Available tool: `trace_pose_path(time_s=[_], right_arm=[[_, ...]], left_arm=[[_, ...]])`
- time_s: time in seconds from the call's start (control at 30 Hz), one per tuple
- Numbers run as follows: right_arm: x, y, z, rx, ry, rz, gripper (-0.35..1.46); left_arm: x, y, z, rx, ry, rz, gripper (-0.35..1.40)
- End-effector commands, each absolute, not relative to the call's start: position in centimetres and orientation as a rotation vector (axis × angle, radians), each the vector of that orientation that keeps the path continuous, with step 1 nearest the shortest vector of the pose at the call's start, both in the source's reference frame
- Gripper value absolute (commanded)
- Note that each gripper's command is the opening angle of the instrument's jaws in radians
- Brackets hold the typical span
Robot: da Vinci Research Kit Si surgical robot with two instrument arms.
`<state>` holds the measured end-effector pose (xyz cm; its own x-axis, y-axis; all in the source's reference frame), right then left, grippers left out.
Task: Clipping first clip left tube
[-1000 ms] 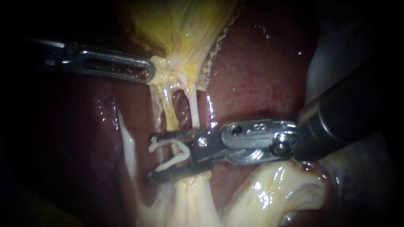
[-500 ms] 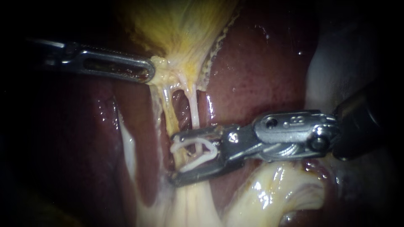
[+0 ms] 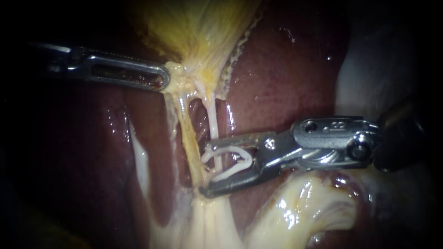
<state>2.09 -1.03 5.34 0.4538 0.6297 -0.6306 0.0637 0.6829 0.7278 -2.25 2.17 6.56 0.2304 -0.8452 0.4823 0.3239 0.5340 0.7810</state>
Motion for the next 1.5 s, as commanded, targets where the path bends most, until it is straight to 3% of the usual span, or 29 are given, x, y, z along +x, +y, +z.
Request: trace_pose_path(time_s=[0.03, 0.67, 1.5], right_arm=[[2.08, -1.03, 5.36, 0.772, 1.061, 0.398, 0.50], [2.08, -1.05, 5.82, 0.853, 1.054, 0.410, 0.47], [2.09, -0.94, 6.36, 0.855, 1.041, 0.427, 0.48]], left_arm=[[-2.25, 2.17, 6.56, 0.601, -1.046, -0.873, -0.35], [-2.25, 2.16, 6.57, 0.603, -1.047, -0.871, -0.35], [-2.26, 2.16, 6.57, 0.603, -1.047, -0.871, -0.35]])
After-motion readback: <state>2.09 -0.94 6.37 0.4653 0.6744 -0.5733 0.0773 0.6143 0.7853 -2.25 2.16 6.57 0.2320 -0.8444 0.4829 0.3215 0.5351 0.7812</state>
